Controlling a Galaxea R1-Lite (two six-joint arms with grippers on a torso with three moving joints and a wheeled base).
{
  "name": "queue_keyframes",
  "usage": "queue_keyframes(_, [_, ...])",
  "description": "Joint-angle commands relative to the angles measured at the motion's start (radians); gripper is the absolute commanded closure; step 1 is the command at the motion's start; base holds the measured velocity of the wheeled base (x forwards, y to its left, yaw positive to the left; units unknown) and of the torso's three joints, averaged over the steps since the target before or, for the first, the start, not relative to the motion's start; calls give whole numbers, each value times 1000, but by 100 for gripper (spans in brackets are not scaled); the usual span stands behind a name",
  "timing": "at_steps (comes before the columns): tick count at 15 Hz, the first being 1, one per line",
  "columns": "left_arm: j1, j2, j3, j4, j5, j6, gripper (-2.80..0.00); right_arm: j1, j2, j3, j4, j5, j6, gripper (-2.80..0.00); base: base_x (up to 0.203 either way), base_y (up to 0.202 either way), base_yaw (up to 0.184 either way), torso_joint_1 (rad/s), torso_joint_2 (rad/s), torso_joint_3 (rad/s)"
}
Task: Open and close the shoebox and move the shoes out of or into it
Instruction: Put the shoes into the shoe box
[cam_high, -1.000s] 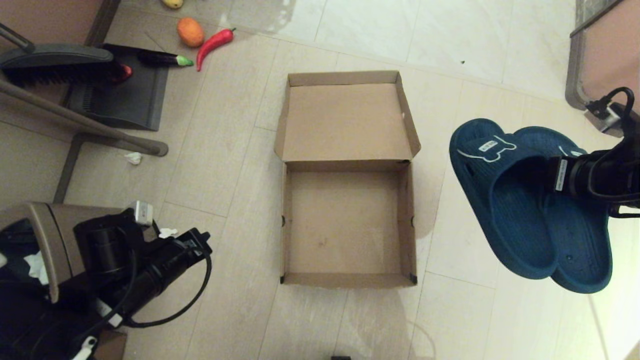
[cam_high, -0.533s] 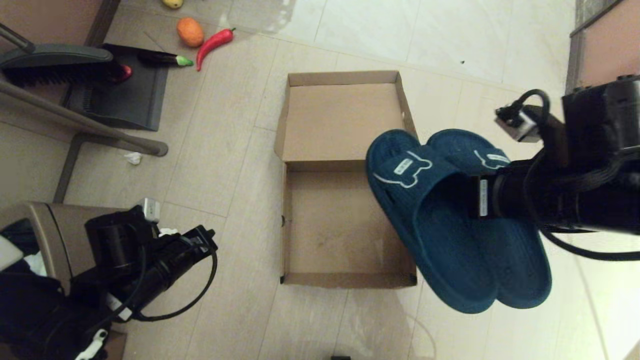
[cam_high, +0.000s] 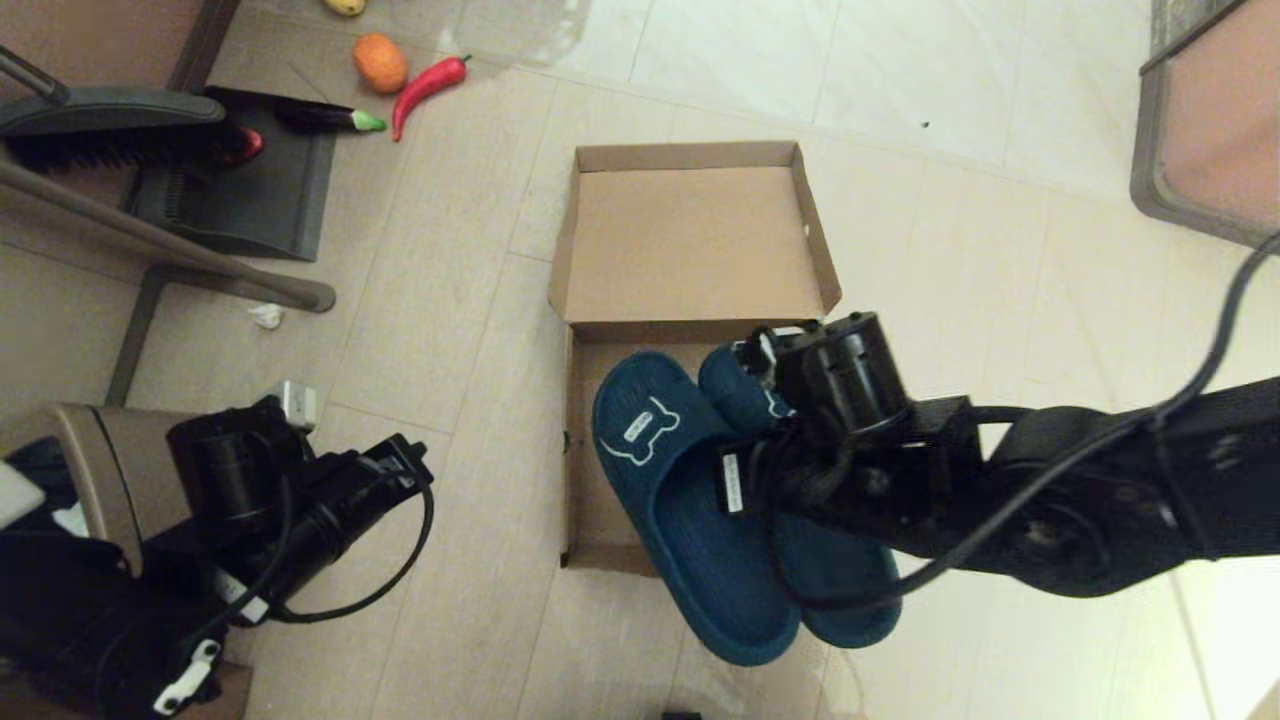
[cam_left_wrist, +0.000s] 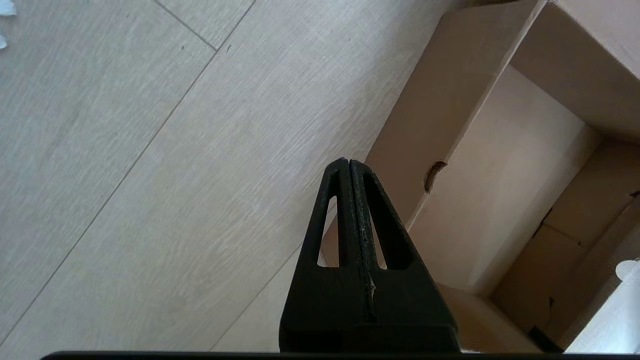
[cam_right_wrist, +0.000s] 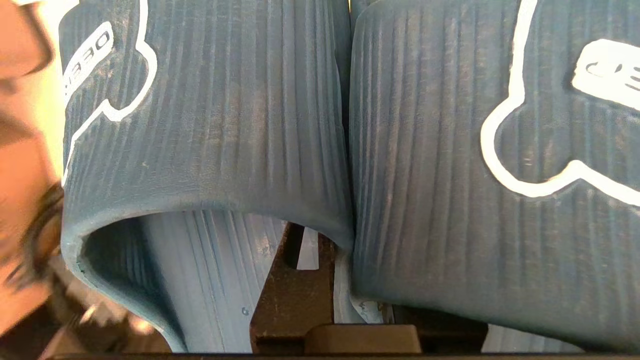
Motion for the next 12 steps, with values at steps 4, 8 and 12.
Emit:
queue_keyframes(4, [3, 7, -6, -4, 1, -3, 0, 8, 284, -139, -137, -55, 5, 0, 0, 0, 0, 0, 0, 0])
queue_keyframes(8, [3, 2, -3, -4, 1, -3, 0, 7, 363, -198, -262, -74, 5, 0, 0, 0, 0, 0, 0, 0])
queue_keyframes(12, [3, -1, 8, -4, 1, -5, 0, -20, 370, -199, -304, -74, 1, 0, 0, 0, 0, 0, 0, 0])
